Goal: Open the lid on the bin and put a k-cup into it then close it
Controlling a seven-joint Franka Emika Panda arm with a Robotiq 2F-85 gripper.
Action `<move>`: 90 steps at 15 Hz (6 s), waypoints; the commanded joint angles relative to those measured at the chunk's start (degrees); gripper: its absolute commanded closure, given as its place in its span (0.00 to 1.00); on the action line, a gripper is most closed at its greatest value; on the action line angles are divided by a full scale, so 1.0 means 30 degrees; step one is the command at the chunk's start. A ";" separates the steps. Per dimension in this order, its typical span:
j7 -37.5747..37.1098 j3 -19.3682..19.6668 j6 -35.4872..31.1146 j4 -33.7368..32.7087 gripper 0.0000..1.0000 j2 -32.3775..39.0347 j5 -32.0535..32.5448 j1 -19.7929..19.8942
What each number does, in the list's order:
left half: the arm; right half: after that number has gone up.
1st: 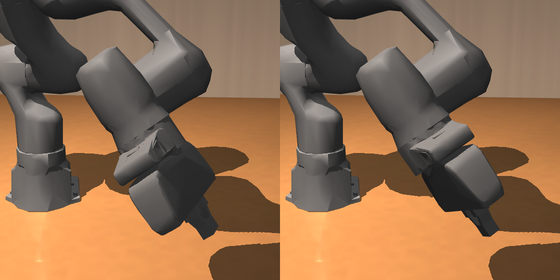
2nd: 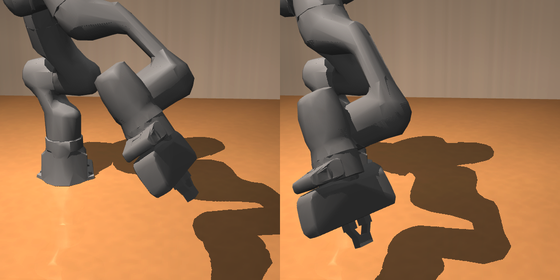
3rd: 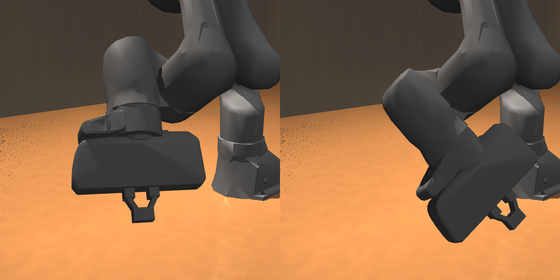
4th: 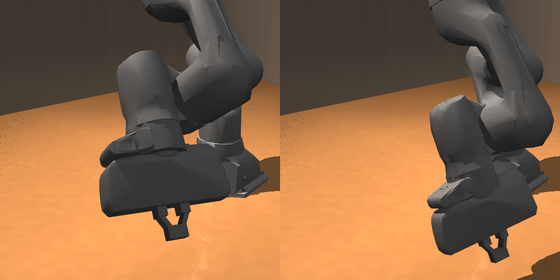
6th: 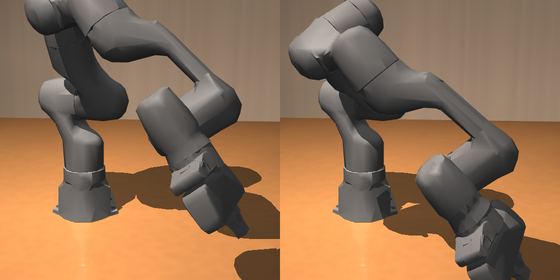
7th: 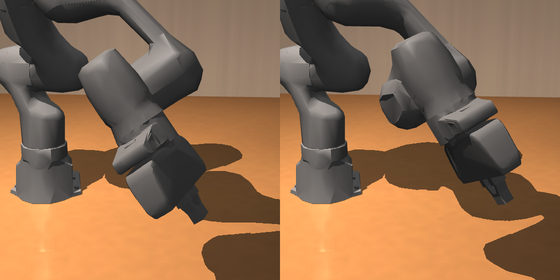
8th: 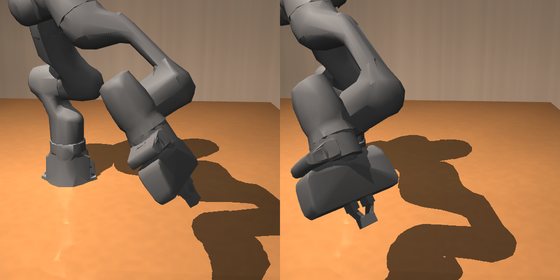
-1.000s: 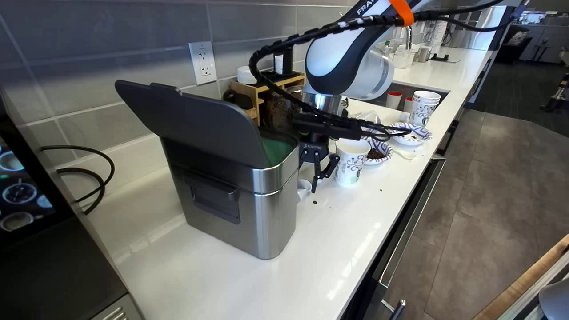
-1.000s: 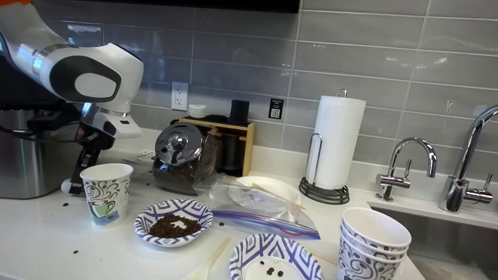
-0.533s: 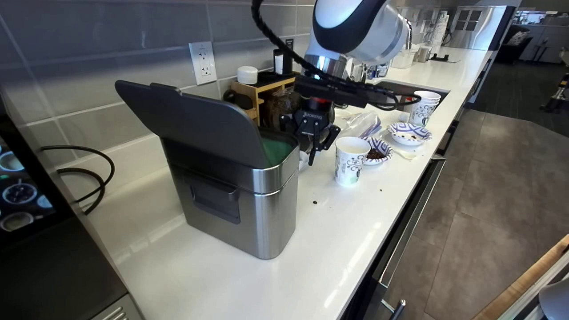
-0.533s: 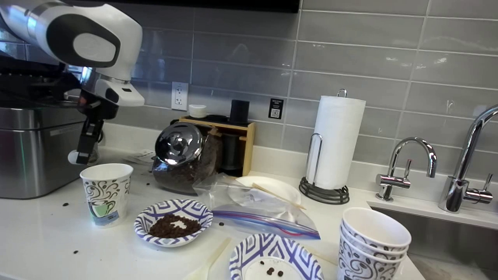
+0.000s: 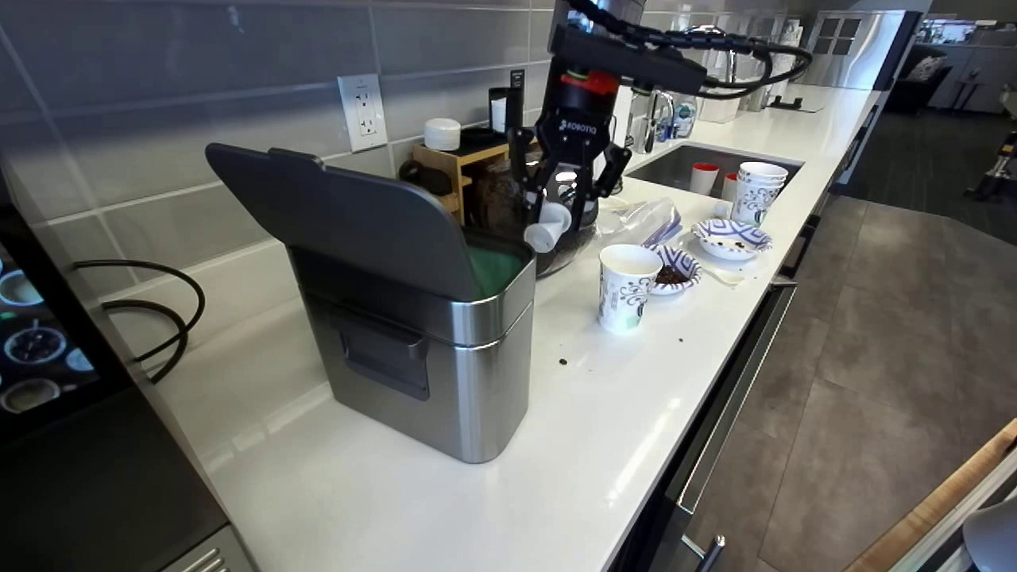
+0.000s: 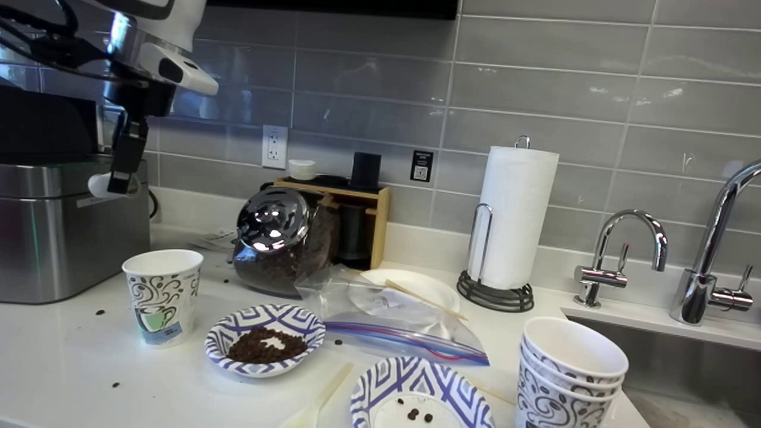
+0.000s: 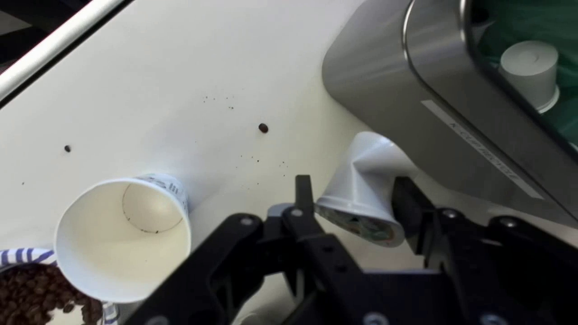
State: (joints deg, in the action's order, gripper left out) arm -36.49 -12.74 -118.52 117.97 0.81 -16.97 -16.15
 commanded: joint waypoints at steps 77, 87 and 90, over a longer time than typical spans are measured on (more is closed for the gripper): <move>2.1826 -0.2392 -0.1970 -0.1492 0.00 -0.1136 -0.9775 -0.1226; 1.8740 -0.3026 -0.2153 -0.1667 0.00 -0.1998 -0.7672 -0.1776; 1.6392 -0.3363 -0.2436 -0.1311 0.00 -0.2274 -0.7086 -0.2052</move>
State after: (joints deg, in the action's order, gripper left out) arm 19.22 -22.05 -124.53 112.47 -4.70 -40.47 -21.40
